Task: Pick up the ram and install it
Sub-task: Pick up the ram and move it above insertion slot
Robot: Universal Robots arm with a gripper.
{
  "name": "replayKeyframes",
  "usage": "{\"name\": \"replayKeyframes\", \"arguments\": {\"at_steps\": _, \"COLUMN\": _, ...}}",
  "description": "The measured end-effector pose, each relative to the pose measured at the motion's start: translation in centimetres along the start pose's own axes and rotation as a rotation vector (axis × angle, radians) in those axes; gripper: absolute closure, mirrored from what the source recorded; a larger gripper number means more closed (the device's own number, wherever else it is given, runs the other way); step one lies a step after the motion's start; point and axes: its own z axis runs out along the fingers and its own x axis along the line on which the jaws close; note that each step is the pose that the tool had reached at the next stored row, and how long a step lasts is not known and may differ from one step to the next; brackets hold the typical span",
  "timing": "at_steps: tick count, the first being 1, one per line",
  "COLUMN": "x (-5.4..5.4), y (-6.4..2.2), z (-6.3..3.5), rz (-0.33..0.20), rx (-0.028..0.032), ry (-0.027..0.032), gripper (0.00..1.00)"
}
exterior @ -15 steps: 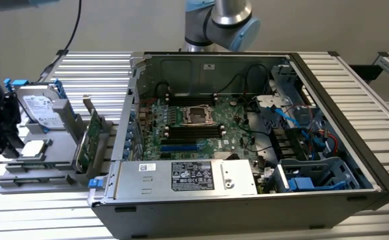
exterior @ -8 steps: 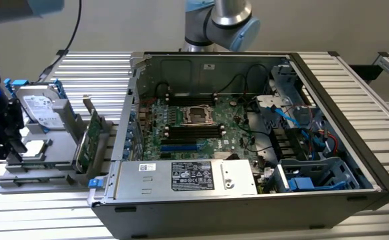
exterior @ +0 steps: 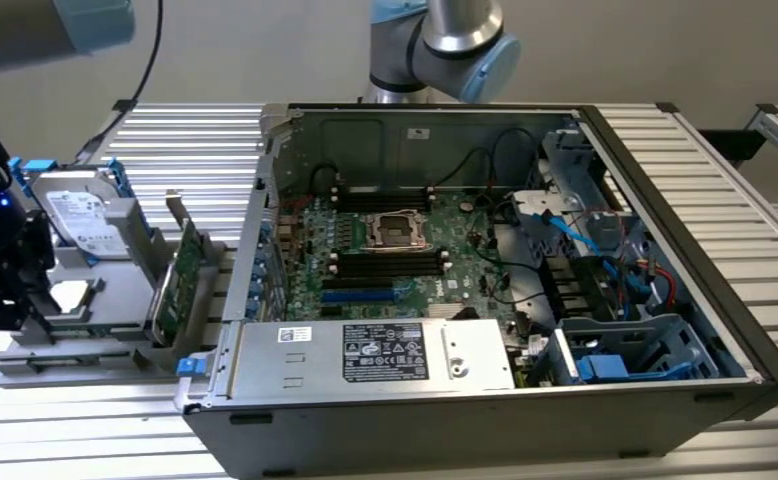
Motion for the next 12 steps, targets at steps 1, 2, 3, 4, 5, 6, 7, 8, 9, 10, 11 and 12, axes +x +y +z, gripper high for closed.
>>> {"name": "replayKeyframes", "arguments": {"at_steps": 1, "x": 0.0, "y": -0.01, "z": 0.18, "rz": 0.000, "rx": 0.0000, "ry": 0.0000, "gripper": 0.70}}
{"name": "replayKeyframes", "arguments": {"at_steps": 2, "x": 0.1, "y": -0.02, "z": 0.36, "rz": 0.000, "rx": 0.0001, "ry": -0.0001, "gripper": 0.70}}
{"name": "replayKeyframes", "arguments": {"at_steps": 3, "x": 0.1, "y": -0.03, "z": 0.54, "rz": 0.000, "rx": 0.0000, "ry": 0.0000, "gripper": 0.70}}
{"name": "replayKeyframes", "arguments": {"at_steps": 4, "x": 0.1, "y": -0.04, "z": 0.71, "rz": 0.000, "rx": -0.0001, "ry": 0.0001, "gripper": 0.70}}
{"name": "replayKeyframes", "arguments": {"at_steps": 5, "x": 0.2, "y": -0.06, "z": 0.90, "rz": 0.000, "rx": 0.0000, "ry": 0.0000, "gripper": 0.70}}
{"name": "replayKeyframes", "arguments": {"at_steps": 6, "x": 0.2, "y": -0.07, "z": 1.10, "rz": 0.000, "rx": 0.0000, "ry": 0.0000, "gripper": 0.70}}
{"name": "replayKeyframes", "arguments": {"at_steps": 7, "x": 0.2, "y": -0.08, "z": 1.27, "rz": 0.000, "rx": -0.0001, "ry": 0.0001, "gripper": 0.70}}
{"name": "replayKeyframes", "arguments": {"at_steps": 8, "x": 0.3, "y": -0.09, "z": 1.45, "rz": 0.000, "rx": -0.0001, "ry": 0.0001, "gripper": 0.70}}
{"name": "replayKeyframes", "arguments": {"at_steps": 9, "x": 0.3, "y": -0.11, "z": 1.63, "rz": 0.000, "rx": -0.0001, "ry": 0.0001, "gripper": 0.70}}
{"name": "replayKeyframes", "arguments": {"at_steps": 10, "x": 0.3, "y": -0.12, "z": 1.81, "rz": 0.000, "rx": 0.0000, "ry": 0.0000, "gripper": 0.70}}
{"name": "replayKeyframes", "arguments": {"at_steps": 11, "x": 0.3, "y": -0.14, "z": 2.00, "rz": 0.000, "rx": 0.0000, "ry": 0.0000, "gripper": 0.70}}
{"name": "replayKeyframes", "arguments": {"at_steps": 12, "x": 0.3, "y": -0.16, "z": 2.18, "rz": 0.000, "rx": 0.0000, "ry": 0.0000, "gripper": 0.70}}
